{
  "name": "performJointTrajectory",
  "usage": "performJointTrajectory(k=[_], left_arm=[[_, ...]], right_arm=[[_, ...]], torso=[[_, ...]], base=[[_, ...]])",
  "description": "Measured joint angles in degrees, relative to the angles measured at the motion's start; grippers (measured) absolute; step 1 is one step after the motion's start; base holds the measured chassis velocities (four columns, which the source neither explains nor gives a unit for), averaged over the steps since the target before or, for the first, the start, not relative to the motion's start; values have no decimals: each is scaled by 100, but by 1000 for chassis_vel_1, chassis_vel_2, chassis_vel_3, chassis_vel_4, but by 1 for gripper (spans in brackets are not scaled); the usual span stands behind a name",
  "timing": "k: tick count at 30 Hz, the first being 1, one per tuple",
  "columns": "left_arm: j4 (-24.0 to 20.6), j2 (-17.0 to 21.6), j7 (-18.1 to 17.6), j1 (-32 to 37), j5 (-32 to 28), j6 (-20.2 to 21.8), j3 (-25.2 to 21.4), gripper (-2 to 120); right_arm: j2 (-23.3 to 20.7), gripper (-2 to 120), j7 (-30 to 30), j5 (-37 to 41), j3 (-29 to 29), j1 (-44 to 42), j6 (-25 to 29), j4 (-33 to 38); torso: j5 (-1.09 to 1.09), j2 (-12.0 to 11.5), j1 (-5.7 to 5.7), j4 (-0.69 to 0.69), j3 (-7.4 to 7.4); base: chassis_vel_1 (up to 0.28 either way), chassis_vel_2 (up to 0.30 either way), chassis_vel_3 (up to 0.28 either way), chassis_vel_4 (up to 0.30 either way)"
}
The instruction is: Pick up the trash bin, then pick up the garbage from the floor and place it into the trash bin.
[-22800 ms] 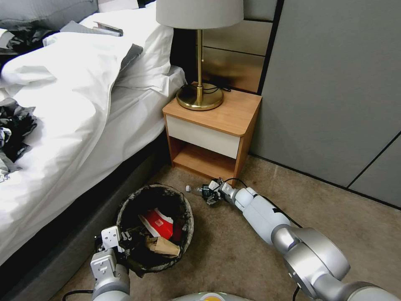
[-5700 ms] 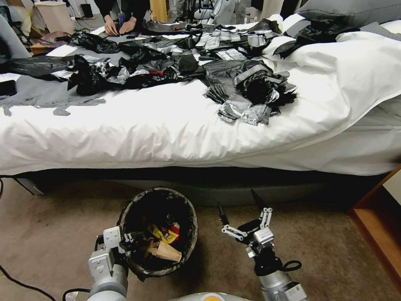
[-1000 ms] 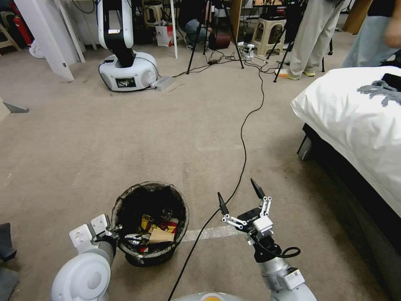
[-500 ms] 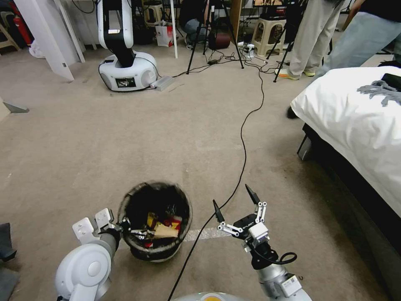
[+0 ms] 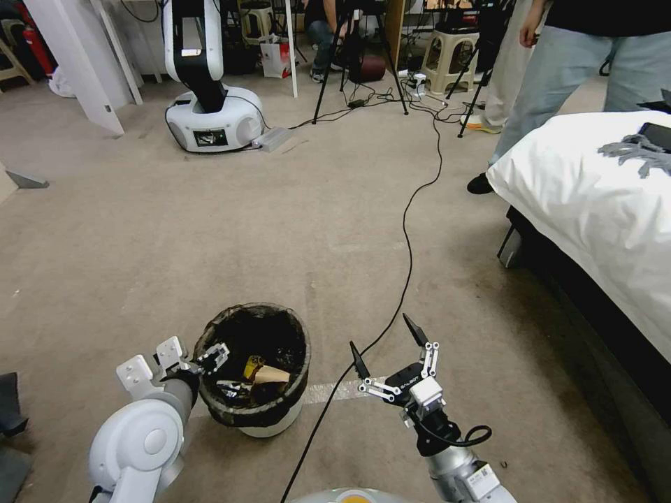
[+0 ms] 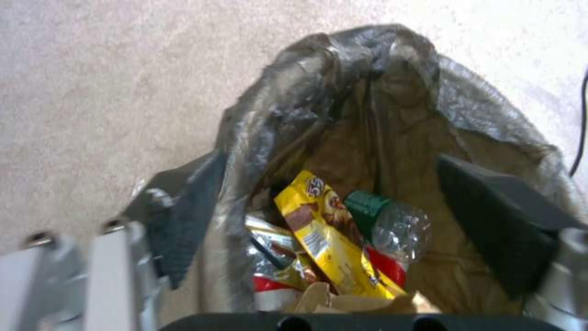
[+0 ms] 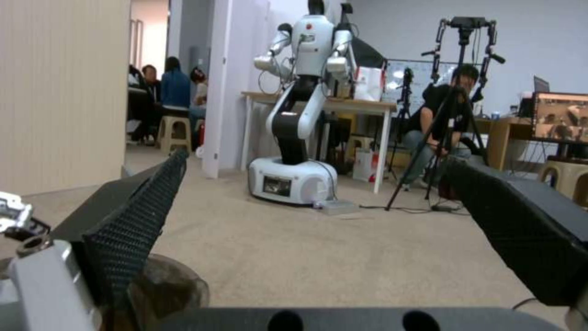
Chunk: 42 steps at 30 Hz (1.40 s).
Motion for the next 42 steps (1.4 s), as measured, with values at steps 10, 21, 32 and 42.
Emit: performJointTrajectory(k=[10,21,32,42], left_arm=[[-441,-31,611,327,910,-514,100,100],[-1051,-244,1380,1335,2518,-1456,588,100],[549,-427,2820,2253,5804,-5822,678,100],[1173,-523,2372,2182,6305,-7011,716,100]], right_arm=[[40,100,76,-65,-5,-46,34,-9],[133,100,489,-80,23,-48,-48,135],[356,100,1167,-338,-42,15,-478,207],[444,100,1235,-379,-94,-38,-617,103]], torso=[[0,0,0,0,0],[0,0,0,-1,0],[0,0,0,0,0],[0,0,0,0,0]], base=[[0,0,0,0],[0,0,0,0],[0,0,0,0],[0,0,0,0]])
